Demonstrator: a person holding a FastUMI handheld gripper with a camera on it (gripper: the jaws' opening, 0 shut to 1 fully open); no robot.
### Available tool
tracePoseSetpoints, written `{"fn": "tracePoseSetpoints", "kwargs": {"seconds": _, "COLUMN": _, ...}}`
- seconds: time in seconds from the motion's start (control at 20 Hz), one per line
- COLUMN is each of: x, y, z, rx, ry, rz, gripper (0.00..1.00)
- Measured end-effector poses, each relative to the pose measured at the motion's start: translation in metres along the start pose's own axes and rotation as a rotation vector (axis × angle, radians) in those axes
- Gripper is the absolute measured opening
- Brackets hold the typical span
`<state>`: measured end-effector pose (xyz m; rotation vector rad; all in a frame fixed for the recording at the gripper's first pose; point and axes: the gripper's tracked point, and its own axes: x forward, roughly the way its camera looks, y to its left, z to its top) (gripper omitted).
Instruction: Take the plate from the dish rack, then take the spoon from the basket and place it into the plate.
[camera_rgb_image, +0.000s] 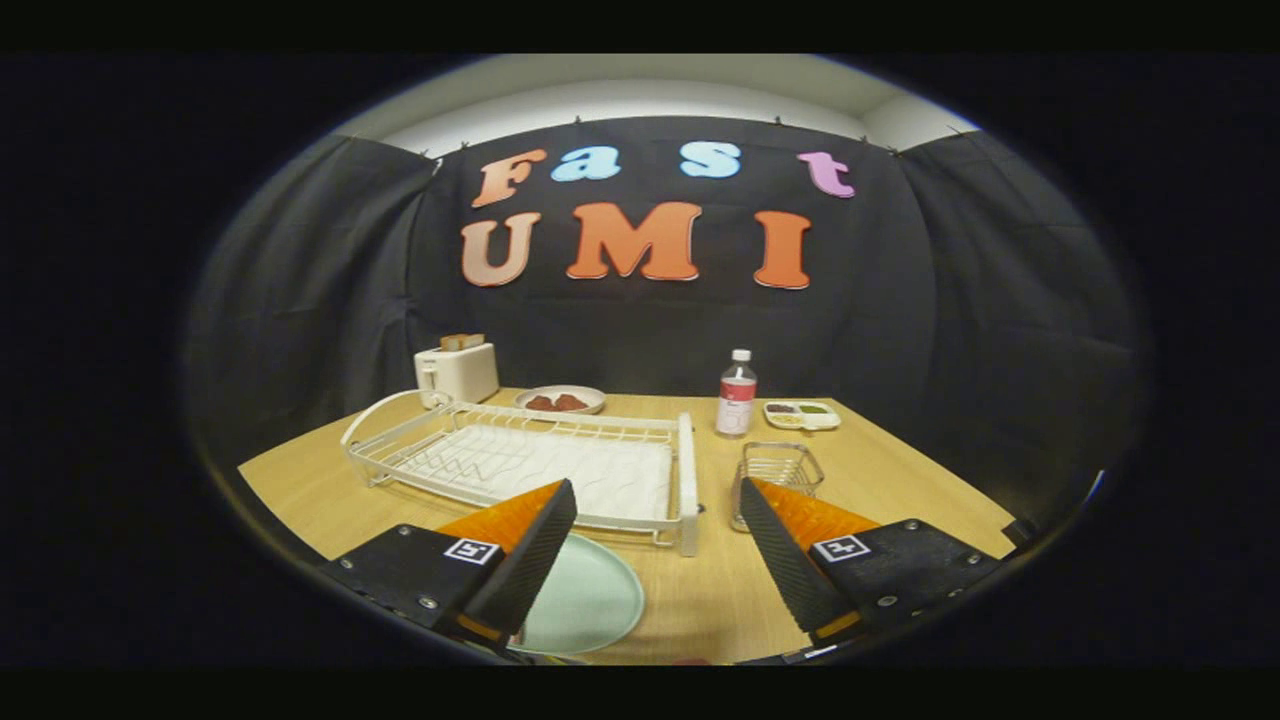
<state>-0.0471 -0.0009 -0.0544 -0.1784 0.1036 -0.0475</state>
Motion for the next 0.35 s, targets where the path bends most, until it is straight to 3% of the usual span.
{"fn": "tracePoseSetpoints", "kwargs": {"seconds": 0.35, "x": 0.000, "y": -0.071, "z": 0.011, "rx": 0.045, "ry": -0.028, "rz": -0.137, "gripper": 0.98}}
